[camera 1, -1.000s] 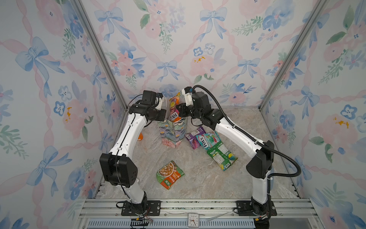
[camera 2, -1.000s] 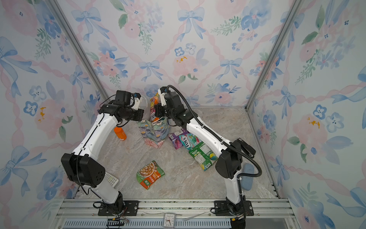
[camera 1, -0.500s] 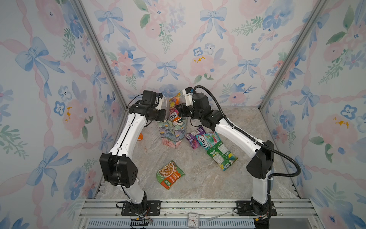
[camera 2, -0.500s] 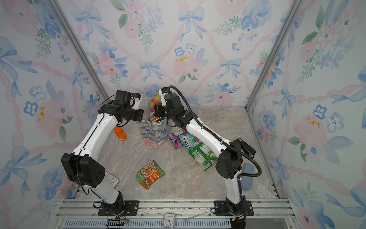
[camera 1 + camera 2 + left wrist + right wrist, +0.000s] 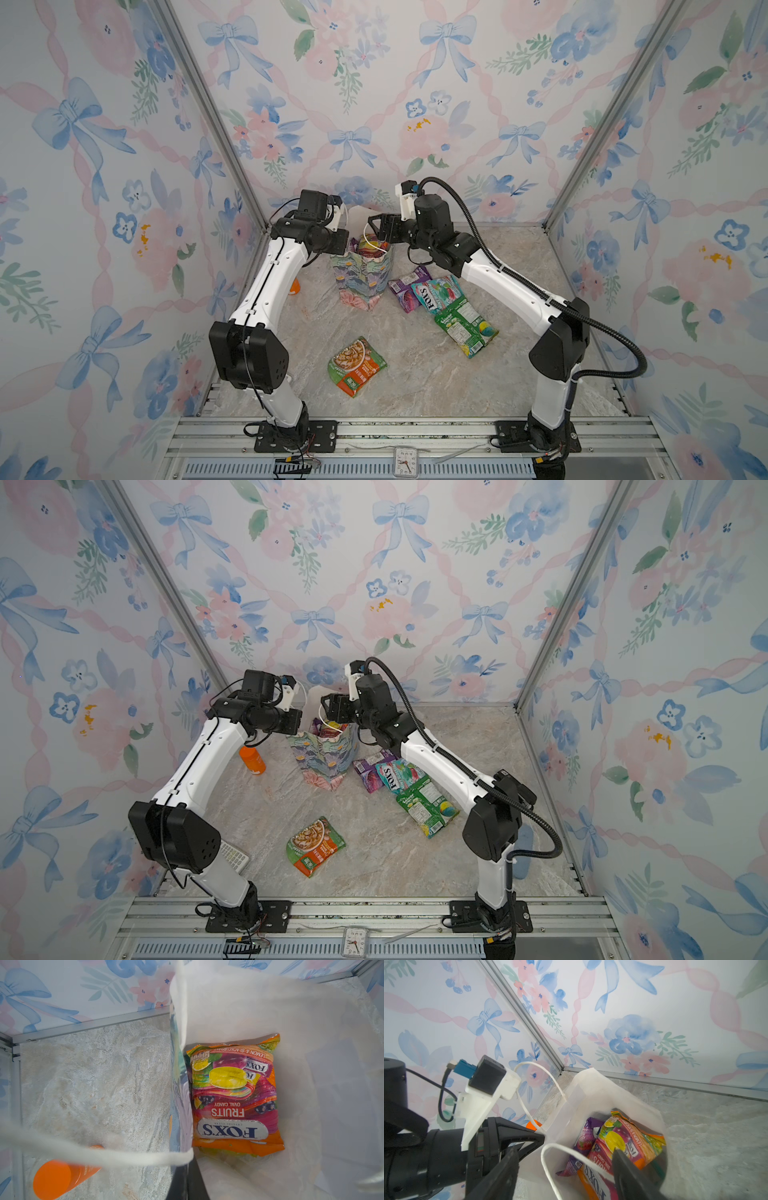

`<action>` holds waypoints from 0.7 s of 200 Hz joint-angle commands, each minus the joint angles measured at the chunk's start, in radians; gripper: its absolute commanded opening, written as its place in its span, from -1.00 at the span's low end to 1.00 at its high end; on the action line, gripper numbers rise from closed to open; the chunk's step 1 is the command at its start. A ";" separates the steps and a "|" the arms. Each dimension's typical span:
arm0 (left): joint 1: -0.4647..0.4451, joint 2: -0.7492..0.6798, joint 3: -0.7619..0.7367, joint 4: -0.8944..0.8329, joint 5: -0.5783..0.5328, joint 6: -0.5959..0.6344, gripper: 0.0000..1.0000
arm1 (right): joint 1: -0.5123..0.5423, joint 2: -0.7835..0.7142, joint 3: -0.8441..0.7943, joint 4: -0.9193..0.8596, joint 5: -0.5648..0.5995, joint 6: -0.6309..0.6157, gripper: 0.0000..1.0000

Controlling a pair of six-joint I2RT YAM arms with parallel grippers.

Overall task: Place the snacks into the paper bag
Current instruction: 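Open the right gripper and withdraw it from the bag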

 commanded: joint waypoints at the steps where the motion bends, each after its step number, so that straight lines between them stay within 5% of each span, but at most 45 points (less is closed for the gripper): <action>1: 0.004 -0.026 -0.017 -0.024 -0.005 -0.003 -1.00 | -0.028 -0.095 -0.038 0.025 0.038 -0.047 0.64; 32: 0.004 -0.024 -0.017 -0.023 -0.005 -0.002 -1.00 | -0.055 -0.199 -0.148 -0.013 0.063 -0.100 0.99; 140: 0.004 -0.017 -0.021 -0.023 -0.012 -0.004 -1.00 | -0.106 -0.476 -0.683 -0.179 0.095 -0.043 0.93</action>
